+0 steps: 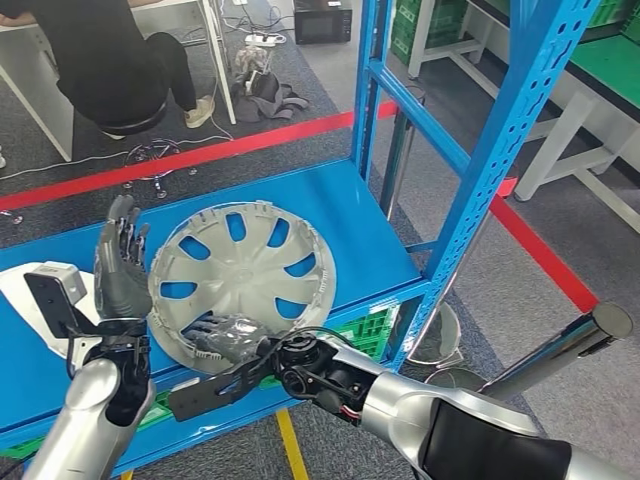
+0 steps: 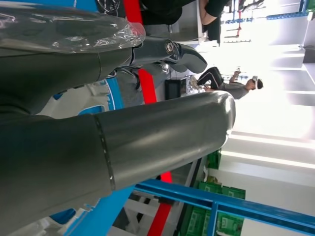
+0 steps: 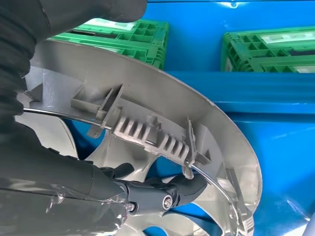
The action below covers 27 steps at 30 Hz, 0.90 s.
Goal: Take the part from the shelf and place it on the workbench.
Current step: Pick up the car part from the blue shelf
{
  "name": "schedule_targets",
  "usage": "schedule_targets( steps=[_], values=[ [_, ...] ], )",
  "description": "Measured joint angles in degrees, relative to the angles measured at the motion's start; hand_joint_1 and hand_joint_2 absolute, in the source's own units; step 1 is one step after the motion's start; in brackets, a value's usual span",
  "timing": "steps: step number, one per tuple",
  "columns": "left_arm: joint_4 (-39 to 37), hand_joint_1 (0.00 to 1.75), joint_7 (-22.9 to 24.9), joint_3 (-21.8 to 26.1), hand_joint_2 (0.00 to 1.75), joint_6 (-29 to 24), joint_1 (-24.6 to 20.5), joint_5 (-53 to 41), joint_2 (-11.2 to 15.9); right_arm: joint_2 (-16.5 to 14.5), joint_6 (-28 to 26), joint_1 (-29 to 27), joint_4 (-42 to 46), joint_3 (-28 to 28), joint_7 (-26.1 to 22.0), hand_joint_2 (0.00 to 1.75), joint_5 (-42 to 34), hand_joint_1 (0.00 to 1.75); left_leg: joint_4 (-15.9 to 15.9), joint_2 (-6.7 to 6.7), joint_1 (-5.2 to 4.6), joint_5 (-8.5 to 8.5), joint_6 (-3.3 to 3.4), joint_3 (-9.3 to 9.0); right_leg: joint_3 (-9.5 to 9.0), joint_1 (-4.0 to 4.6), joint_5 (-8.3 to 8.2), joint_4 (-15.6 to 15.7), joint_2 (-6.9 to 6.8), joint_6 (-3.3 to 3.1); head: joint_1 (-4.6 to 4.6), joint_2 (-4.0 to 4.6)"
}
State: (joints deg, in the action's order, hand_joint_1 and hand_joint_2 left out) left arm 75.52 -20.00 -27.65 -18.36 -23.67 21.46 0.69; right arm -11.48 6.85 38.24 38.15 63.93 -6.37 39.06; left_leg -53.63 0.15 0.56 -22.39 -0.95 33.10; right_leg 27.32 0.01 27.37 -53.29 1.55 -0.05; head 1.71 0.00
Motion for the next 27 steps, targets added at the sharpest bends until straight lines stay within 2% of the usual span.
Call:
schedule_targets(
  steps=[2, 6, 27],
  values=[
    [-0.1, 0.0, 0.0, 0.0, 0.0, 0.0, -0.1, 0.0, 0.0, 0.0, 0.1, -0.1, 0.2, 0.0, 0.0, 1.75, 0.0, 0.0, 0.0, 0.0, 0.0, 0.0, 0.0, 0.01, 0.0, 0.0, 0.01, 0.0, 0.0, -0.01, 0.0, 0.0],
    [-0.4, 0.0, -0.1, 0.0, 0.0, 0.0, -0.3, 0.1, 0.0, -0.1, 0.1, -0.3, 0.6, 0.0, 0.1, 1.75, -0.7, 1.75, 0.0, 0.0, 0.0, 0.0, -0.01, 0.01, 0.01, 0.0, 0.02, 0.0, 0.0, -0.03, -0.01, 0.0],
    [-0.5, 0.0, 0.3, 0.0, 0.0, -0.5, -0.3, 0.5, 0.6, 0.1, 1.9, 0.1, 1.2, -0.1, 2.3, 1.75, -2.5, 1.75, 0.0, -0.03, 0.0, -0.01, -0.01, 0.02, 0.06, -0.01, 0.04, 0.0, -0.03, -0.05, -0.04, 0.0]
  ],
)
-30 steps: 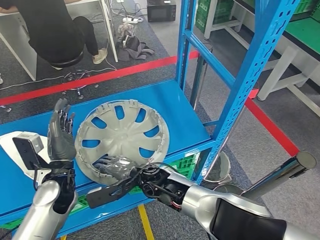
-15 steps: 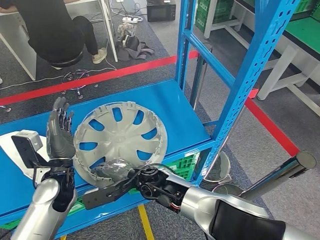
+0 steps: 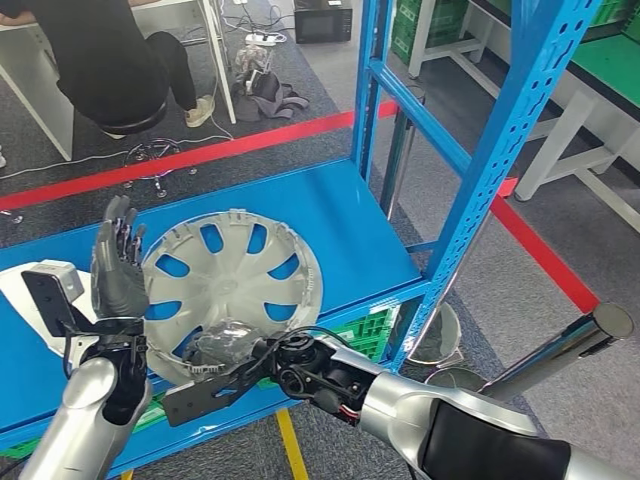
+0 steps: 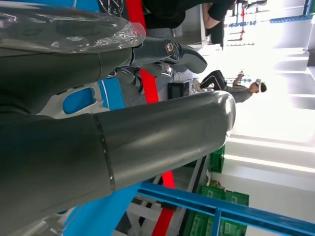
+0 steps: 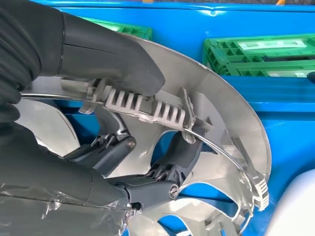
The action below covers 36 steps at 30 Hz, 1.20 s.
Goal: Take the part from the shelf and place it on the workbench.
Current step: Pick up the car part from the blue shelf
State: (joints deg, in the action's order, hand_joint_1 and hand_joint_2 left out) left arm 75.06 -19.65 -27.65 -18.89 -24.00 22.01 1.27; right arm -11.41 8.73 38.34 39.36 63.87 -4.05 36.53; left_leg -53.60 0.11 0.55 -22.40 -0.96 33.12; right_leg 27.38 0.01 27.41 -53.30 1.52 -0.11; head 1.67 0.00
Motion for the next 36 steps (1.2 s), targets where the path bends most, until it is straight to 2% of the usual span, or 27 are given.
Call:
schedule_targets(
  steps=[12, 16, 25, 36],
  values=[
    [0.0, 0.0, 0.0, 0.0, 0.0, 0.7, 0.0, -0.1, 0.2, 2.2, 1.0, 0.2, 0.9, -0.3, 1.5, 1.75, -1.5, 1.75, 0.0, -0.06, -0.01, 0.0, 0.01, 0.0, 0.01, -0.05, 0.01, 0.0, -0.09, 0.03, -0.01, 0.0],
    [0.0, 0.0, 0.0, 0.0, 0.0, 1.0, 0.0, 0.0, 0.2, 3.2, 0.6, -0.1, 0.9, -0.3, 2.1, 1.75, -0.9, 0.0, 0.0, -0.07, -0.01, 0.01, 0.01, -0.01, 0.01, -0.05, 0.01, 0.0, -0.11, 0.03, 0.01, 0.0],
    [0.0, 0.0, 0.0, 0.0, 0.0, 0.5, 0.0, 0.2, 0.1, 4.8, -3.3, -0.1, -1.5, -0.3, 1.5, 1.75, 4.5, 0.0, 0.0, -0.1, 0.0, 0.02, 0.03, -0.1, -0.08, -0.05, 0.03, 0.0, -0.14, 0.05, 0.03, 0.0],
    [0.0, 0.0, -0.4, 0.0, 0.0, 0.4, 0.1, 0.5, 0.2, 6.2, -2.4, 1.2, -2.6, -0.3, -0.8, 1.75, 8.3, 0.0, 0.0, -0.15, -0.06, 0.08, 0.12, -0.14, -0.14, -0.07, -0.02, 0.0, -0.15, 0.13, 0.08, 0.0]
  ],
)
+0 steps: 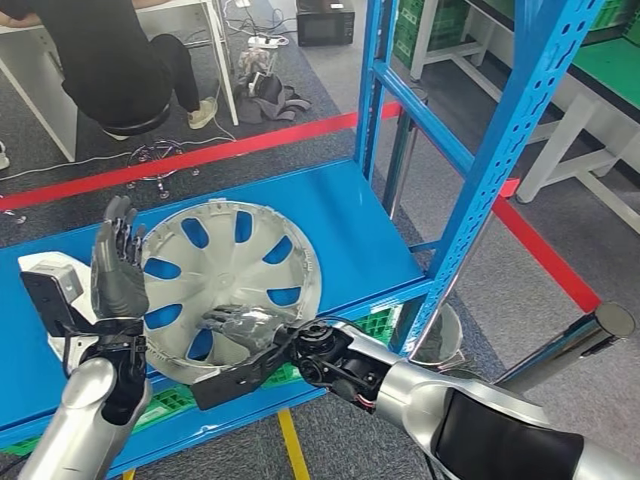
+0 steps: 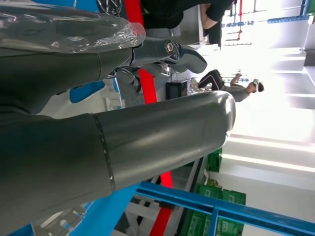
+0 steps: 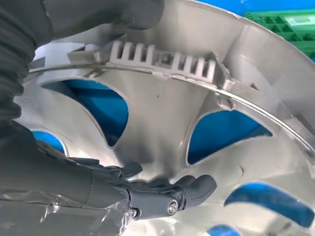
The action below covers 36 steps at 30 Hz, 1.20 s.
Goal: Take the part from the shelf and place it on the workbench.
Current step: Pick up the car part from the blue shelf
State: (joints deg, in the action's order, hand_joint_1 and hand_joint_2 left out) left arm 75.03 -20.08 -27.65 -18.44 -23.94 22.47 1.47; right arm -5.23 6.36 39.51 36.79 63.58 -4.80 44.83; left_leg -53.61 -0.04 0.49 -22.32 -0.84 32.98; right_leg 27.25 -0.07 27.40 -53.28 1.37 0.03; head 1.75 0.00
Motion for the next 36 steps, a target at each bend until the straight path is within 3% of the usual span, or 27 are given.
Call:
schedule_targets(
  steps=[10, 22, 36],
  values=[
    [0.0, 0.0, -0.3, 0.0, 0.0, 0.5, 0.0, 0.0, 0.0, 1.0, 3.4, 2.1, 0.1, 1.5, -0.9, 1.75, 4.9, 0.0, 0.0, -0.03, 0.01, 0.06, 0.09, -0.12, -0.1, 0.0, 0.0, 0.0, 0.0, 0.0, -0.05, 0.0],
    [0.0, 0.0, -0.3, 0.0, 0.0, 1.0, 0.6, -0.6, 0.0, 2.5, 8.2, 4.7, 0.0, -1.4, -0.5, 1.75, -6.1, 0.0, 0.0, -0.06, -0.1, 0.17, 0.25, -0.01, -0.07, -0.08, -0.16, 0.0, -0.03, 0.19, -0.04, 0.0],
    [0.0, 0.0, 0.3, 0.0, 0.0, 0.9, 1.5, -1.6, 0.3, 4.0, 11.0, 7.2, 1.5, -5.9, 1.2, 1.75, -9.8, 0.0, 0.0, -0.2, -0.12, 0.19, 0.28, 0.3, 0.13, -0.1, -0.17, 0.0, -0.17, 0.2, -0.04, 0.0]
  ],
)
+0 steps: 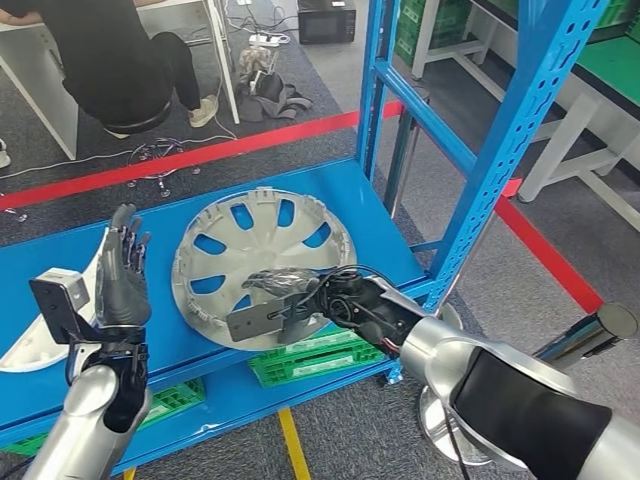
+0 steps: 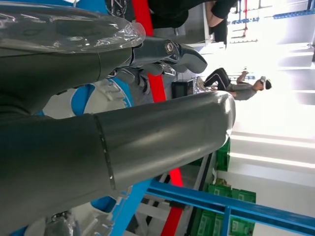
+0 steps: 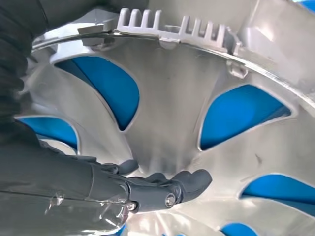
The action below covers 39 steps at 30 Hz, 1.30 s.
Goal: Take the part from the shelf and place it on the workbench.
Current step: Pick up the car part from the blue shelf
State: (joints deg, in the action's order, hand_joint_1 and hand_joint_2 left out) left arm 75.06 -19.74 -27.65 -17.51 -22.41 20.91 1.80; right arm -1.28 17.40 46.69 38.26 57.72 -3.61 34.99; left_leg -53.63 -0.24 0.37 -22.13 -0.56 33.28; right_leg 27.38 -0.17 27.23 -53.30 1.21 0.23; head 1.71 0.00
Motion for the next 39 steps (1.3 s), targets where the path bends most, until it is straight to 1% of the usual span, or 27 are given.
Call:
schedule_targets(
  steps=[8, 14, 21, 28, 34, 39],
  values=[
    [1.0, 0.0, 1.2, 0.0, 0.0, -1.3, 1.0, -0.7, 0.5, 0.4, 2.8, 1.1, 3.9, -1.2, 1.2, 1.75, -3.5, 0.0, 0.0, 0.02, 0.0, 0.0, -0.01, 0.13, 0.13, 0.04, 0.01, 0.0, 0.02, -0.01, 0.0, 0.0],
    [1.8, 0.0, 1.6, 0.0, 0.0, -1.5, 1.4, -1.0, 0.8, 0.5, 3.2, 2.9, 8.3, -2.3, 2.6, 1.75, -5.9, 0.0, 0.0, 0.02, 0.01, -0.01, -0.01, 0.17, 0.18, 0.03, 0.02, 0.0, 0.02, -0.02, -0.01, 0.0],
    [2.1, 0.0, 1.6, 0.0, 0.0, -1.1, 1.4, -1.0, 1.0, 0.8, 7.4, 4.1, 12.7, -4.0, 5.2, 1.75, -12.9, 0.0, 0.0, 0.02, 0.01, -0.01, -0.01, 0.19, 0.19, 0.02, 0.02, 0.0, 0.02, -0.02, 0.01, 0.0],
    [2.1, 0.0, 1.5, 0.0, 0.0, -1.0, 1.3, -0.9, 1.0, 0.8, 11.3, 1.8, 15.7, -3.7, 7.1, 1.75, -16.9, 0.0, 0.0, 0.01, 0.01, -0.01, -0.01, 0.21, 0.2, 0.02, 0.03, 0.0, 0.01, -0.01, -0.01, 0.0],
    [2.1, 0.0, 1.5, 0.0, 0.0, -1.0, 1.0, -0.8, 1.0, 0.8, 12.4, -0.4, 16.6, -2.6, 7.4, 1.75, -17.9, 0.0, 0.0, 0.01, 0.01, -0.01, -0.01, 0.23, 0.24, 0.03, 0.03, 0.0, 0.01, -0.01, -0.03, 0.0],
    [2.1, 0.0, 1.5, 0.0, 0.0, -1.1, 1.0, -0.8, 1.0, 0.8, 14.3, -2.1, 16.7, -1.1, 8.1, 1.75, -20.3, 0.0, 0.0, -0.01, 0.01, -0.01, -0.01, 0.24, 0.23, 0.03, 0.04, 0.0, -0.02, 0.0, -0.04, 0.0]
  ],
)
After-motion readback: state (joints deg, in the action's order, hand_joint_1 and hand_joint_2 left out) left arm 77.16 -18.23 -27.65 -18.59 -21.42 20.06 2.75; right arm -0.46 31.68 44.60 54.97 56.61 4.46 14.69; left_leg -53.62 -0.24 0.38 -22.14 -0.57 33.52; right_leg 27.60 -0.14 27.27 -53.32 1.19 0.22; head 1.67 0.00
